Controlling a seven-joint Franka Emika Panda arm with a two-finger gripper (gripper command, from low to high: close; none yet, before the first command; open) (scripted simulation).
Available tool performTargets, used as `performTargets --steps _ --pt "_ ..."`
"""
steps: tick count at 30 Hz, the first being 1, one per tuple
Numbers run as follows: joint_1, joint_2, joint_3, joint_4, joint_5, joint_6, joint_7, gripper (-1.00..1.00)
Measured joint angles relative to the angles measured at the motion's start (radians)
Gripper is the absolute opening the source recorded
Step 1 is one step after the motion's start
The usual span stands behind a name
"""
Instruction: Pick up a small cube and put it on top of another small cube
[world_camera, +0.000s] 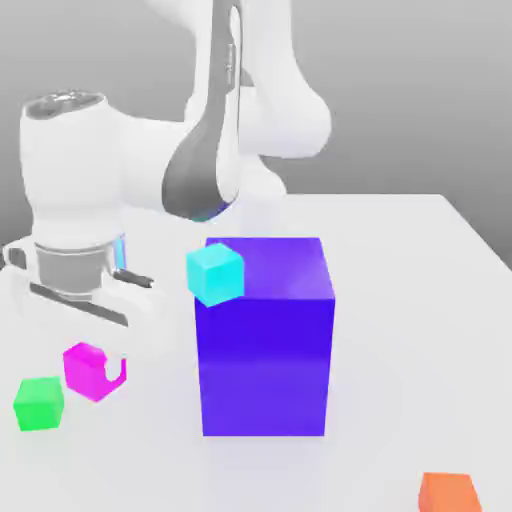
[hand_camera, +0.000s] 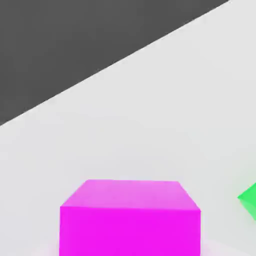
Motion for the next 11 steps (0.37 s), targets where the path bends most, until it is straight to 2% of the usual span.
performTargets --steps 3,7,8,11 --pt "-0.082 0.025 -0.032 0.006 0.009 -0.008 -0.112 -1.0" --pt "-0.1 0.143 -0.011 0.012 0.041 0.1 -0.161 -1.0" --pt "-0.105 0.176 -0.006 0.013 0.05 0.131 -0.168 1.0" --pt "-0.105 0.176 -0.006 0.013 0.05 0.131 -0.168 1.0"
